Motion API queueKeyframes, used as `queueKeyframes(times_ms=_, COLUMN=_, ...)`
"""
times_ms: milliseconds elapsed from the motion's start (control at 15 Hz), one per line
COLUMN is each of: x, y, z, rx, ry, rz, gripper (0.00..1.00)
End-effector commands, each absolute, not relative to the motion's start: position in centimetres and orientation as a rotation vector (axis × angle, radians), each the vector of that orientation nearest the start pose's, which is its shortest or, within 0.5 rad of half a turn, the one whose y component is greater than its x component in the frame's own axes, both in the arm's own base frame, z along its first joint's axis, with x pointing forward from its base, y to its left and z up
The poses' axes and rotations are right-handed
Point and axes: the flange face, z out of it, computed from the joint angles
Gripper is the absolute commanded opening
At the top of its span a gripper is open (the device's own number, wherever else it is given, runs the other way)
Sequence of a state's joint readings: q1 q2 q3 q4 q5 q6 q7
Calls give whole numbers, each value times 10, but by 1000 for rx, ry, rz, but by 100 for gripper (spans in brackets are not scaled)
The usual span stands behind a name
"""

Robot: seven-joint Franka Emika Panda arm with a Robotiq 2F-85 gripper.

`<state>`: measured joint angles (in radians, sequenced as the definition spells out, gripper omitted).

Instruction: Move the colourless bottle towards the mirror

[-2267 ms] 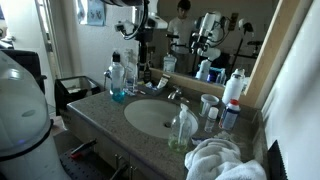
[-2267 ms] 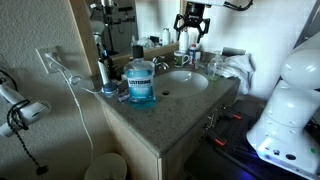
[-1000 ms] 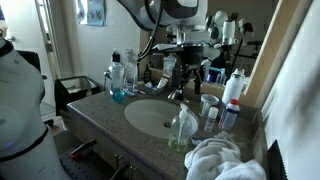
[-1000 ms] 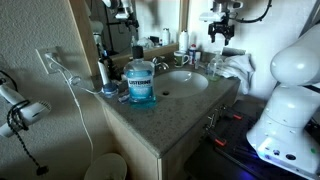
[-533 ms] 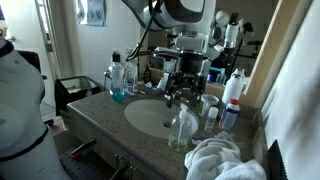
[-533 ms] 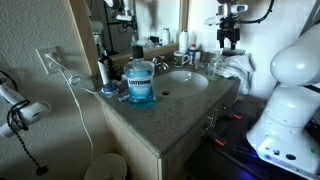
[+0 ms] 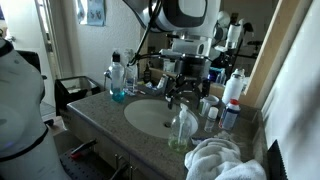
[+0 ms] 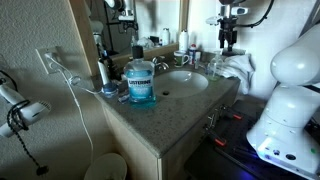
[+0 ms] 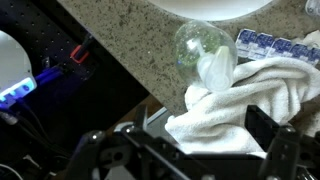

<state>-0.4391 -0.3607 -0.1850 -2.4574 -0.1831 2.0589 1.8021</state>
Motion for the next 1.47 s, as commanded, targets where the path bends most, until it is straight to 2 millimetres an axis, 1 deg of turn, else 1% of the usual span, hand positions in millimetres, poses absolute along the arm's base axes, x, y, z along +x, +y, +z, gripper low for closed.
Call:
queueKeyframes(times_ms=0, x=340, y=-251, z=427, rx=-1195, ry=2953, rz=-125, gripper=100)
queueKeyframes(times_ms=133, x=345, y=-249, z=423, rx=-1188, ry=2942, rz=-134, gripper=100)
queueKeyframes(times_ms=400, x=349, y=-245, z=416, rx=-1202, ry=2936, rz=-125, gripper=100)
queueKeyframes(times_ms=800, x=355, y=-243, z=412, rx=-1196, ry=2919, rz=-152, gripper=100)
queueKeyframes(times_ms=1333, x=355, y=-243, z=402, rx=-1199, ry=2913, rz=-153, gripper=100)
queueKeyframes(times_ms=1400, x=356, y=-244, z=401, rx=-1197, ry=2913, rz=-157, gripper=86)
